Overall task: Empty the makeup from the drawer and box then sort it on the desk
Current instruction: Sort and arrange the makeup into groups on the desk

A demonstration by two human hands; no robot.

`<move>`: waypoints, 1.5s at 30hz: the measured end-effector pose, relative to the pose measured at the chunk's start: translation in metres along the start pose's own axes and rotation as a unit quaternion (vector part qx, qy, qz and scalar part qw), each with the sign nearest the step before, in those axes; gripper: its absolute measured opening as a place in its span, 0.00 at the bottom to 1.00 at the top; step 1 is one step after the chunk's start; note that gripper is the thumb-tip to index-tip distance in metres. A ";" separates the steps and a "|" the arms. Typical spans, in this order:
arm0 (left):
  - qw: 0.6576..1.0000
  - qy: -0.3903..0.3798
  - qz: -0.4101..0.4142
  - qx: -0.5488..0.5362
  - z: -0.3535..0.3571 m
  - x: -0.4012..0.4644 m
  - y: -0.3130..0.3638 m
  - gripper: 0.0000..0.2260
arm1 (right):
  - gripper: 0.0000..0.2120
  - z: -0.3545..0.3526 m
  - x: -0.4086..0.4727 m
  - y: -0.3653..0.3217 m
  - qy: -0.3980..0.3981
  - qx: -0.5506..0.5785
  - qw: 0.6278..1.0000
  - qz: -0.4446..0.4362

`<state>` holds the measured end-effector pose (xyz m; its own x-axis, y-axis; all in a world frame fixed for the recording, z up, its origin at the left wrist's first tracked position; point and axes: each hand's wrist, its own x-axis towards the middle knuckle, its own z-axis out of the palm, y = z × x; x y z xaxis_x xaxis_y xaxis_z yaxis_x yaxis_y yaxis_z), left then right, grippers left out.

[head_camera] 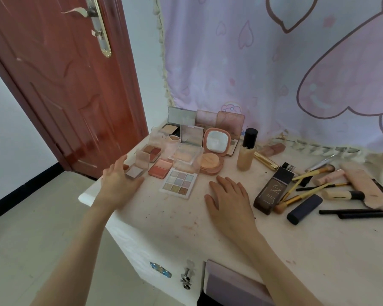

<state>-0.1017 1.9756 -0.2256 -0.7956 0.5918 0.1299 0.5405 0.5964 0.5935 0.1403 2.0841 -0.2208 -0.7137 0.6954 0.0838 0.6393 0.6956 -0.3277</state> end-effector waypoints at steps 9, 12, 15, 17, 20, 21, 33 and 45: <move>0.997 0.072 -0.003 -0.002 0.012 0.004 0.003 0.31 | 0.22 0.002 -0.001 0.000 0.007 0.003 1.000 -0.004; 0.997 0.078 -0.004 -0.013 0.013 0.003 0.004 0.33 | 0.22 0.003 0.000 0.001 0.011 0.006 1.000 -0.006; 0.997 0.074 0.001 -0.014 0.012 0.002 0.005 0.34 | 0.22 0.004 0.000 0.001 0.013 0.009 1.000 -0.008; 0.998 0.069 0.000 -0.011 0.012 -0.001 0.006 0.34 | 0.22 0.004 0.000 0.001 0.016 0.005 1.000 -0.011; 0.996 0.085 0.014 -0.011 0.013 -0.008 0.009 0.31 | 0.23 0.003 0.000 0.001 0.010 0.011 1.000 -0.011; 0.994 0.100 0.023 -0.026 0.013 -0.012 0.010 0.29 | 0.23 0.003 -0.001 0.001 0.004 0.014 1.000 -0.011; 0.940 0.026 0.327 -0.096 0.059 -0.109 0.106 0.19 | 0.10 -0.059 -0.056 0.046 0.149 0.419 0.894 0.052; 0.909 -0.124 0.395 -0.041 0.129 -0.126 0.196 0.26 | 0.18 -0.117 -0.038 0.226 0.186 0.013 0.932 0.312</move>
<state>0.1400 2.0880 -0.2278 -0.0768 0.9281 0.3642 0.8866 -0.1035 0.4507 0.3450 2.2360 -0.1876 -0.0547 0.9806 0.1884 0.8863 0.1346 -0.4432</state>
